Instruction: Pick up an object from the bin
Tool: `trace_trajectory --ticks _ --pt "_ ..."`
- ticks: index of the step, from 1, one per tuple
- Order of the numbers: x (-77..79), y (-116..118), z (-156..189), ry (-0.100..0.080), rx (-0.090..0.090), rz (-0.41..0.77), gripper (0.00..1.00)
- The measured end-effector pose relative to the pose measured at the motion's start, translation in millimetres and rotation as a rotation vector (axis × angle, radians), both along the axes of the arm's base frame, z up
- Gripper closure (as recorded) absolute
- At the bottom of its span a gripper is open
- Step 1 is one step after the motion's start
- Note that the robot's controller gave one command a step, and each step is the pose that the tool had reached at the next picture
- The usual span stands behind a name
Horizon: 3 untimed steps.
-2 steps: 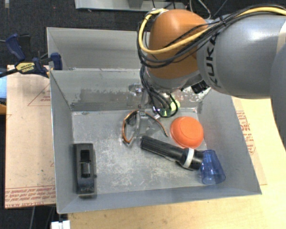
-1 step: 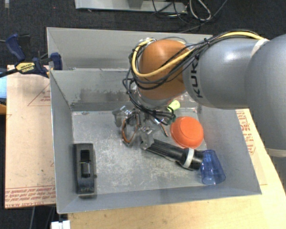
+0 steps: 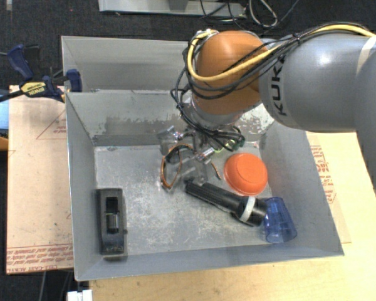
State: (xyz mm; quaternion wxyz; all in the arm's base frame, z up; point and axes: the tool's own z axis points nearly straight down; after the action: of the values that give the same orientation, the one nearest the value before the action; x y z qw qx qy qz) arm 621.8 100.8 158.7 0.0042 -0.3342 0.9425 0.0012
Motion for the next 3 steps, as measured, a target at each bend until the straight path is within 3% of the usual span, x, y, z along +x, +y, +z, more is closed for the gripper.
trace_trajectory --ticks 1,2,3 --pt "17.8 13.5 -59.8 0.008 0.000 0.332 0.00" --pt "29.7 0.8 -81.9 -0.024 -0.008 0.515 0.00" --pt "33.9 4.8 -87.8 0.000 0.005 0.244 1.00"
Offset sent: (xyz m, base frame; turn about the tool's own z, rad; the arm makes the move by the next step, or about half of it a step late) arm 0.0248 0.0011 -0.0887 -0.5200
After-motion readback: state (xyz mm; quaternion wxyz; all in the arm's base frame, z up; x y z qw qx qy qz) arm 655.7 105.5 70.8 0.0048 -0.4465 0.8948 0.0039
